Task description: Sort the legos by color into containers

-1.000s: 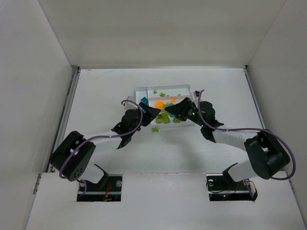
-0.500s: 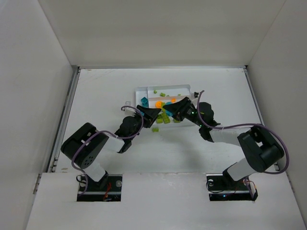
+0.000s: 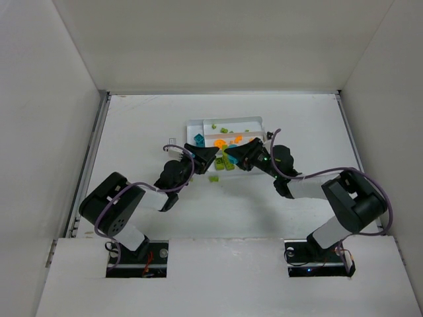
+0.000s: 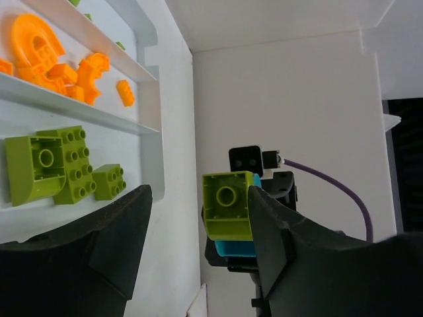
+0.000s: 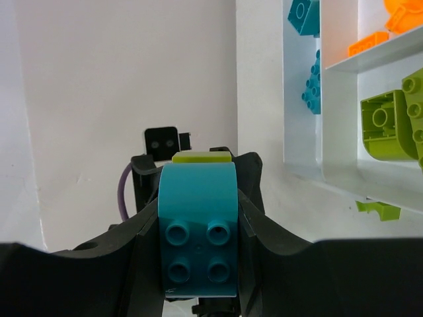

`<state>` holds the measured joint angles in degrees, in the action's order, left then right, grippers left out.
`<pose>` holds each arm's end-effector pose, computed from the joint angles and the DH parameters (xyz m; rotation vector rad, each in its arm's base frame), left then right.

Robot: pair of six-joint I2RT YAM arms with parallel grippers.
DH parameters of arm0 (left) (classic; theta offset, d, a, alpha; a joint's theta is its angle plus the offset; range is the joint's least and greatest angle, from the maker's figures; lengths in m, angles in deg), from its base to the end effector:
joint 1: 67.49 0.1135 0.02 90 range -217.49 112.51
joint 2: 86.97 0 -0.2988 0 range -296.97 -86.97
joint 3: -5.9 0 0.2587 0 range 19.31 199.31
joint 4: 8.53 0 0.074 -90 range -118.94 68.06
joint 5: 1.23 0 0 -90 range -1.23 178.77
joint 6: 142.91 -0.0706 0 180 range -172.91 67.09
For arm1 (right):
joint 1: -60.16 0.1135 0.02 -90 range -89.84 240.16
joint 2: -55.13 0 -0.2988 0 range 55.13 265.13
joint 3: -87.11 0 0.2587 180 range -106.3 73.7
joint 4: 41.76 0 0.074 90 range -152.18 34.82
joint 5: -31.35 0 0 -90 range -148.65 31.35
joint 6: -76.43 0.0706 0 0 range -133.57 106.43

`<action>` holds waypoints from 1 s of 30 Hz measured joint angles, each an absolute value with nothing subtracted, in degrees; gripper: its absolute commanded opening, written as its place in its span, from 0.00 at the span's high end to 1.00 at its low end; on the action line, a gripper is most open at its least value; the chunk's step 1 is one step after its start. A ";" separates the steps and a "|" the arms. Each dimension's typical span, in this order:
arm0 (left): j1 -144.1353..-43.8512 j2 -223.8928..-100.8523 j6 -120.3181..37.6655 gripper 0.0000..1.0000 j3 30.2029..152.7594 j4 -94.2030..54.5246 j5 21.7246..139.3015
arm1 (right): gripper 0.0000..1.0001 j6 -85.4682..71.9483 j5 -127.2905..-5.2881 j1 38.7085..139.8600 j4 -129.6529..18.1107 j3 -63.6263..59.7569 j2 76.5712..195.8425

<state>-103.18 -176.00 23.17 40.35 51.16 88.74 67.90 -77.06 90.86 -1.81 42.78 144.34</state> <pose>0.2509 -0.1802 0.2143 -0.5852 1.5923 -1.5360 0.2807 0.1926 0.2176 0.5757 1.8915 1.6658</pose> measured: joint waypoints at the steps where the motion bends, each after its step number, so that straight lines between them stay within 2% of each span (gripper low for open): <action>1: -103.35 -175.91 22.95 0.42 40.46 51.35 88.48 | 0.70 67.96 -77.08 91.03 -1.44 42.78 144.64; 9: -104.29 -176.13 22.51 0.44 41.99 51.73 86.45 | 0.70 70.52 -78.29 92.71 3.08 42.78 147.09; 19: -104.07 -176.07 22.73 0.69 42.78 51.97 86.03 | 0.67 74.69 -79.47 93.35 10.30 42.80 151.48; 23: -103.74 -175.48 22.73 0.76 42.75 51.90 86.03 | 0.54 75.11 -79.45 93.43 11.98 43.09 151.81; 30: -101.93 -174.08 22.58 0.79 41.94 51.97 86.07 | 0.28 75.13 -79.71 93.57 13.01 44.20 151.13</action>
